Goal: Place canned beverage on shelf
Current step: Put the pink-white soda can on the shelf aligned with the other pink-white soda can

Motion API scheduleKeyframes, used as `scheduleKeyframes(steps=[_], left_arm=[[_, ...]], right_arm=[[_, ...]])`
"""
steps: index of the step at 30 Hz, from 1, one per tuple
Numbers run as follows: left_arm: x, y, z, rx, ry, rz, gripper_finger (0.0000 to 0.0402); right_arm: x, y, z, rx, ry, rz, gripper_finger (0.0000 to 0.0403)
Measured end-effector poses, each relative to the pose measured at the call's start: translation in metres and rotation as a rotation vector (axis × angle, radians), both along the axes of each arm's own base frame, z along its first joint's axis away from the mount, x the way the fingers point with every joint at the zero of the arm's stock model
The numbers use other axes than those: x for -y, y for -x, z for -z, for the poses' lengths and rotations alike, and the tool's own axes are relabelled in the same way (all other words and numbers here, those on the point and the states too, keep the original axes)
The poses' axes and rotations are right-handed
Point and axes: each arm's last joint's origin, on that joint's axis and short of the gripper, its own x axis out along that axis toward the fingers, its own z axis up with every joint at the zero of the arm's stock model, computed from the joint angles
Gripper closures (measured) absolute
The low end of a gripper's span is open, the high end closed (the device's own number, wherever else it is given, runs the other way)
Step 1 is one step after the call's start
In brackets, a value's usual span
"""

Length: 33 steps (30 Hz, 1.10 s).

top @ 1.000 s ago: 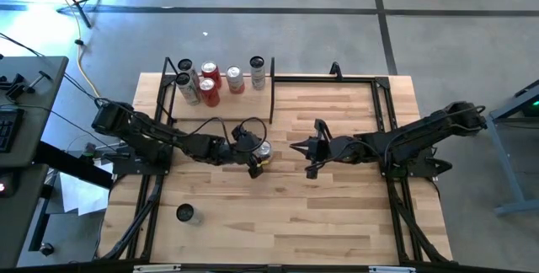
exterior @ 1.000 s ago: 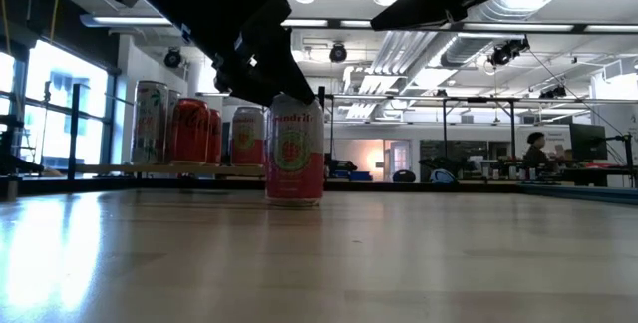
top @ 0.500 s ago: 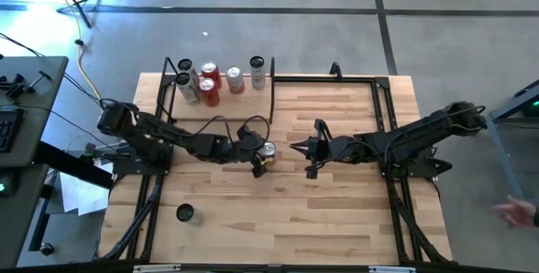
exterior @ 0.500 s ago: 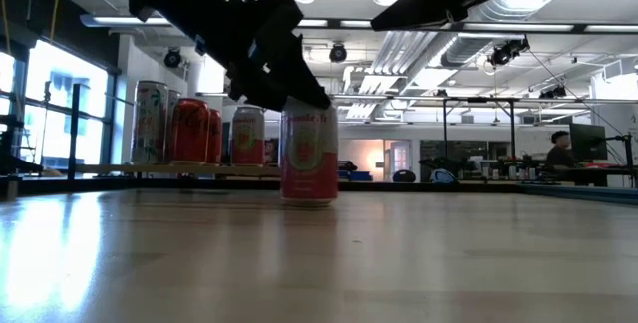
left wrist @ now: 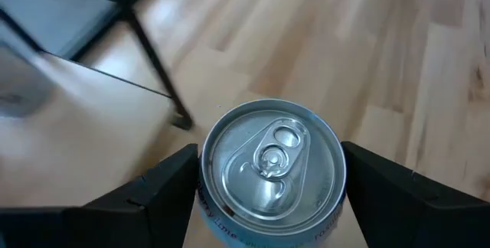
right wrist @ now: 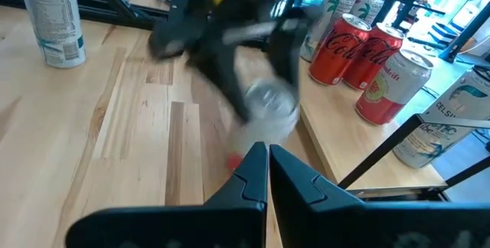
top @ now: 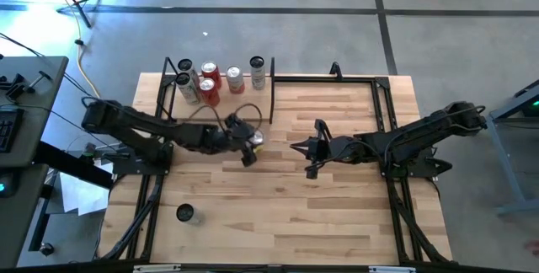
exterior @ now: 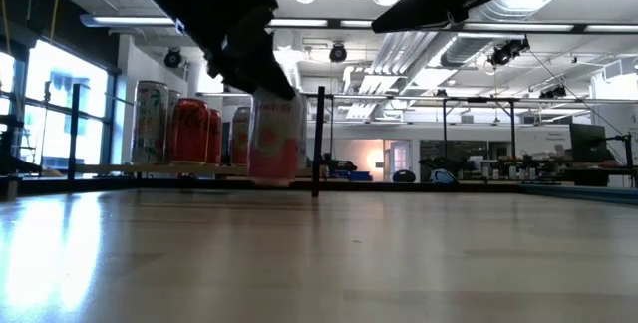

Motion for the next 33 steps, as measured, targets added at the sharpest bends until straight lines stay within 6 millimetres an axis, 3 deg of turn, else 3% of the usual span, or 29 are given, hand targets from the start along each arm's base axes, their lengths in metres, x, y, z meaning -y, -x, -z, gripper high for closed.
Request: scheduleKeyframes(steps=[9, 14, 23, 33], left_arm=[[-0.038, 0.04, -0.047, 0.048, -0.065, -0.137, 0.0131], [-0.064, 0.056, -0.057, 0.038, -0.078, -0.216, 0.0131], [-0.106, 0.068, -0.042, -0.033, -0.029, -0.289, 0.0131], [-0.132, 0.081, -0.026, 0.033, 0.024, -0.311, 0.0131]], right_arm=[[0.0, 0.0, 0.0, -0.003, 0.001, 0.0, 0.0403], [0.0, 0.0, 0.0, -0.004, 0.001, 0.0, 0.0403], [0.0, 0.0, 0.0, -0.005, 0.001, 0.0, 0.0403], [0.0, 0.0, 0.001, -0.009, 0.002, 0.0, 0.0403]])
